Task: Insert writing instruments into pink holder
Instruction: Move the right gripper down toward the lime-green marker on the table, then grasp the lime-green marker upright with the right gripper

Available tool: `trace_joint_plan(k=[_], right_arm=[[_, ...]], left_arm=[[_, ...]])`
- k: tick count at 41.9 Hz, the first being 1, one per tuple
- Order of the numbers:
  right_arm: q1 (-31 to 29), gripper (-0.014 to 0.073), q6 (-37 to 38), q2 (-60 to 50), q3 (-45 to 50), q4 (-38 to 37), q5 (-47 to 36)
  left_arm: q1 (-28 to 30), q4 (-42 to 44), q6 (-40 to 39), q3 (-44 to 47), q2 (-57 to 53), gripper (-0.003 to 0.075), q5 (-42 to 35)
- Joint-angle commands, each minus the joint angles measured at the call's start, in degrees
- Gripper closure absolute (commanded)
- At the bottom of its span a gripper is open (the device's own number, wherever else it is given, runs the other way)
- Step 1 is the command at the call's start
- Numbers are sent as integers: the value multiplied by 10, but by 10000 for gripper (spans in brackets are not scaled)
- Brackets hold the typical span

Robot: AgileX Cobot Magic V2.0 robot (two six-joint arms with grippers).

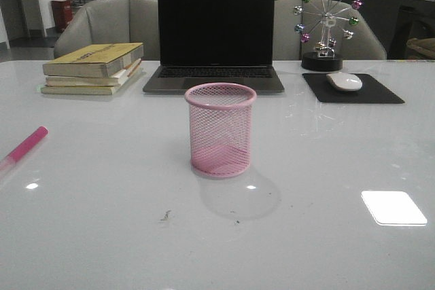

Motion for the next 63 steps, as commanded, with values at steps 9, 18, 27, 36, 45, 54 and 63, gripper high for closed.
trace_joint_plan(k=[9, 18, 27, 36, 45, 54, 63], right_arm=[[-1, 538, -1, 135, -181, -3, 93], [-1, 538, -1, 227, -192, -3, 217], [-1, 538, -1, 301, -191, -3, 304], [-1, 533, -1, 356, -191, -3, 333], [-1, 218, -1, 410, -191, -4, 337], [-21, 67, 16, 488, -194, -25, 316], [-81, 67, 16, 609, -240, -22, 304]], left_arm=[[-4, -7, -1, -178, 148, 629, 106], [-4, -7, -1, -184, 221, 629, 185], [-4, -8, -1, -175, 276, 629, 238], [-4, -11, -1, -156, 303, 604, 250], [-4, -13, 1, -151, 308, 237, 242], [-63, -23, 13, -151, 308, 173, 237], [-165, -23, 15, -151, 308, 197, 236]])
